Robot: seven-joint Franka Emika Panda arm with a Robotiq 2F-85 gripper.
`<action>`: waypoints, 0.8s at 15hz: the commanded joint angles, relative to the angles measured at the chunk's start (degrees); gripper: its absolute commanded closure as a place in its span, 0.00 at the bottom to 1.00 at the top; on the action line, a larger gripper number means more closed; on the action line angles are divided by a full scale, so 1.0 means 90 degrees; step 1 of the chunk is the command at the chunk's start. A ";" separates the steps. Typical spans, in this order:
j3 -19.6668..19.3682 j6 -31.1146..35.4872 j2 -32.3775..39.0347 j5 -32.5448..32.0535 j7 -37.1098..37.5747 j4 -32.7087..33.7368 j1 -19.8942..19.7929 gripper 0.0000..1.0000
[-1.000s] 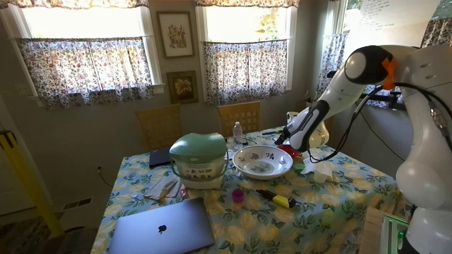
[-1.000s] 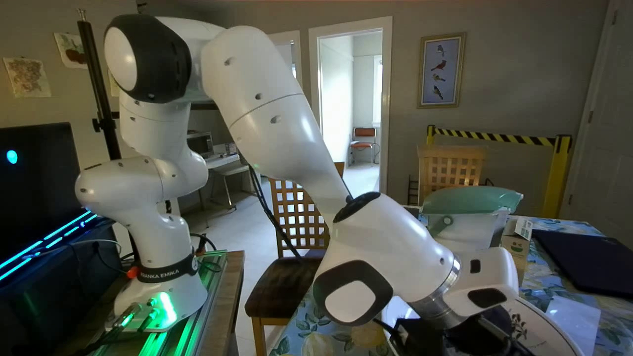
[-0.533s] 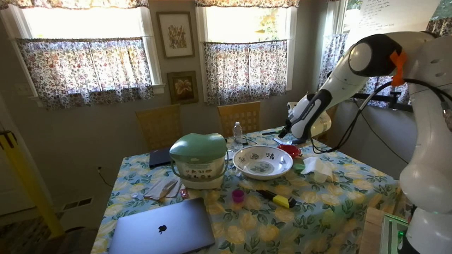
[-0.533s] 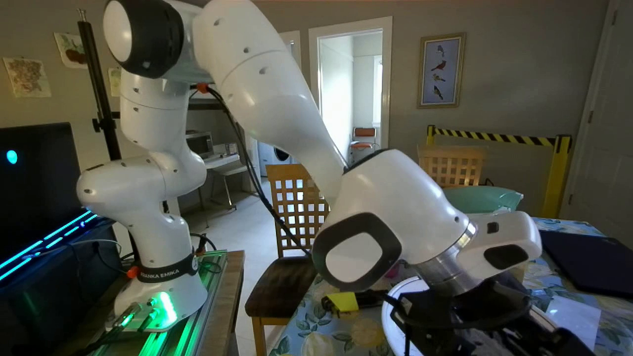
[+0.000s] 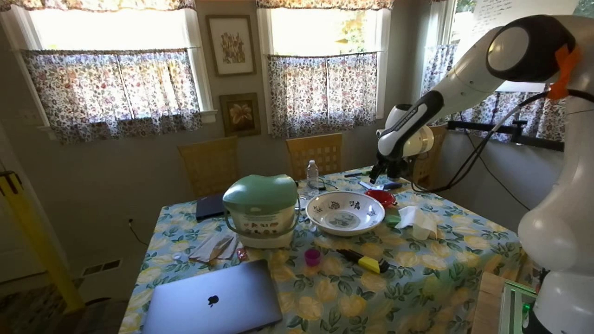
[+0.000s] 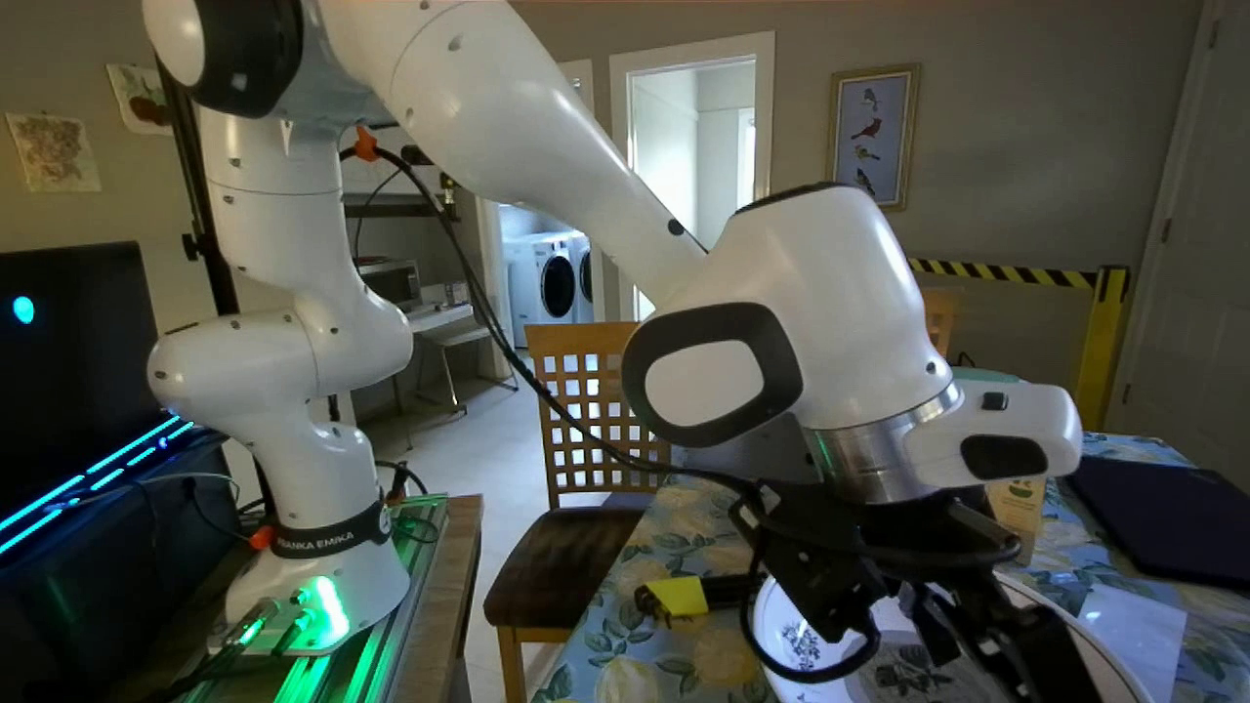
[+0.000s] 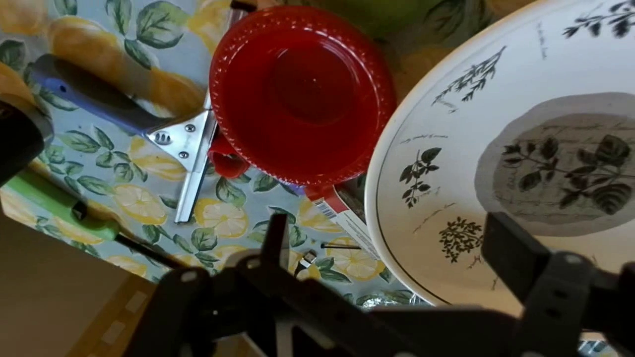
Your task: Stack the orange bowls
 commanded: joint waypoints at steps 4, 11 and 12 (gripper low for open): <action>-0.1107 -0.1787 -0.0572 0.1161 -0.0153 0.0195 0.0893 0.00; -0.2370 -0.2314 -0.1254 0.1735 0.2081 0.0205 0.2339 0.00; -0.2546 -0.2324 -0.1297 0.1579 0.2607 0.0198 0.2579 0.00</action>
